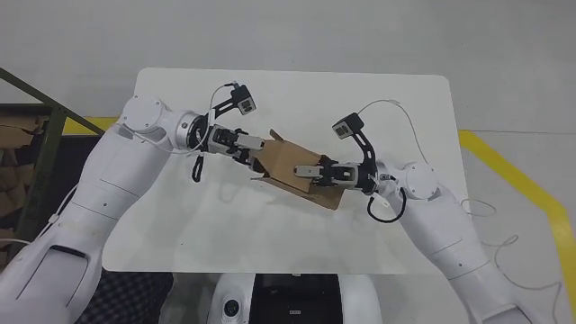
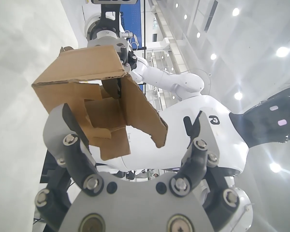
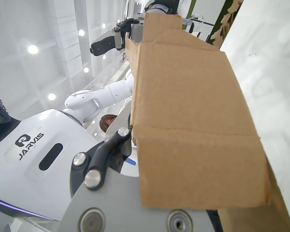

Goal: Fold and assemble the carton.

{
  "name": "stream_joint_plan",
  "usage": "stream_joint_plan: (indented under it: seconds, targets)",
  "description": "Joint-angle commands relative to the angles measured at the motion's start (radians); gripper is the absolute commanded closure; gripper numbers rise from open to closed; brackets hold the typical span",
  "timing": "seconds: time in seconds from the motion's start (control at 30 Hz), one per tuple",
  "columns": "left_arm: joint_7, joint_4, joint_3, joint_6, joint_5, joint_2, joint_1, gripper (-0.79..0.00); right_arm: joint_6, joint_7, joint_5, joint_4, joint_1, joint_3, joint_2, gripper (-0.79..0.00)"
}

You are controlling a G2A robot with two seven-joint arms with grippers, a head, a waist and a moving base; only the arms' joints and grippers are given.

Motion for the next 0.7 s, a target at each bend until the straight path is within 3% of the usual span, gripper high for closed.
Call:
stream_joint_plan:
  seconds: [0.0,0.67]
  targets:
    - [-0.001,-0.001,0.002,0.001,-0.002,-0.002,-0.002,-0.785,0.002,-0.001,0.001,0.001,0.001,-0.001,-0.001,0.0]
    - [-0.001,0.01,-0.005,0.002,0.011,-0.004,-0.011,-0.785,-0.002,0.0,0.005,0.009,0.004,0.0,-0.005,0.0]
